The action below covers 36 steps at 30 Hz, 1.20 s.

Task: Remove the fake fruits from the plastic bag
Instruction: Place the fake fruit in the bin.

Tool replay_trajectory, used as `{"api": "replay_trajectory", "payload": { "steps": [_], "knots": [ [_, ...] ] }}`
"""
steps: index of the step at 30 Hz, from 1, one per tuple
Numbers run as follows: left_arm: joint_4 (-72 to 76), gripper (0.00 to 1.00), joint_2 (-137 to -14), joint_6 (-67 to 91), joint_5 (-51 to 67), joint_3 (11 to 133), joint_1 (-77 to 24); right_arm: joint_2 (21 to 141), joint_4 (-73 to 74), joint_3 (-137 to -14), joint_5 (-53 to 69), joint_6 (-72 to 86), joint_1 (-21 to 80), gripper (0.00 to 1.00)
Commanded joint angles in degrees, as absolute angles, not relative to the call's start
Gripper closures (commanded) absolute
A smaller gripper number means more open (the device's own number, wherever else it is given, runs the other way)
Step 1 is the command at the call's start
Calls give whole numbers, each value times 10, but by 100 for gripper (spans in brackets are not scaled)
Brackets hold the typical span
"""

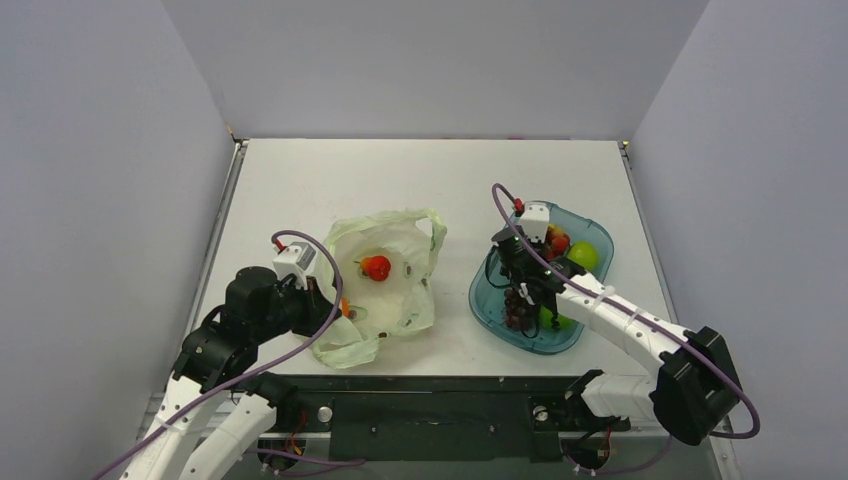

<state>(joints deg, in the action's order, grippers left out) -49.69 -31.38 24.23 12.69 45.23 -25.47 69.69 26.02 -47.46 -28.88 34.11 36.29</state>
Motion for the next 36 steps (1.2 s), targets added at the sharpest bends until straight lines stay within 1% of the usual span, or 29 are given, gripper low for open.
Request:
{"api": "replay_trajectory", "payload": {
  "steps": [1,5,10,11,12,13,14,15,17,18,20,22,27,32,36],
  "knots": [
    [-463,100,-313,231,141,450,-258,727,181,-461,-303,296,360,100],
    [-463,100,-311,231,140,450,-258,744,164,-454,-323,283,360,100],
    [-462,100,-306,233,136,450,-258,769,173,-465,-300,277,361,100],
    [-463,100,-306,233,136,450,-258,769,177,-465,-298,276,362,91],
    [-462,100,-307,233,135,450,-258,763,179,-464,-292,275,363,81],
    [-462,100,-307,233,135,449,-258,751,179,-463,-290,273,363,75],
    [-462,100,-307,233,136,449,-258,745,180,-461,-289,271,363,66],
    [-461,100,-309,232,140,448,-258,730,180,-461,-288,268,364,63],
    [-459,100,-316,228,152,446,-258,707,189,-464,-287,262,363,52],
    [-458,100,-321,225,158,446,-258,700,195,-467,-286,260,364,39],
    [-460,100,-338,222,172,447,-261,677,200,-472,-281,255,365,26],
    [-463,100,-353,221,172,448,-264,656,207,-479,-274,251,368,24],
    [-463,100,-363,221,172,450,-266,608,212,-502,-253,239,399,25],
    [-484,100,-363,229,172,463,-279,560,176,-523,-233,211,487,26],
    [-514,100,-372,249,189,473,-291,509,92,-504,-135,208,519,29]
  ]
}}
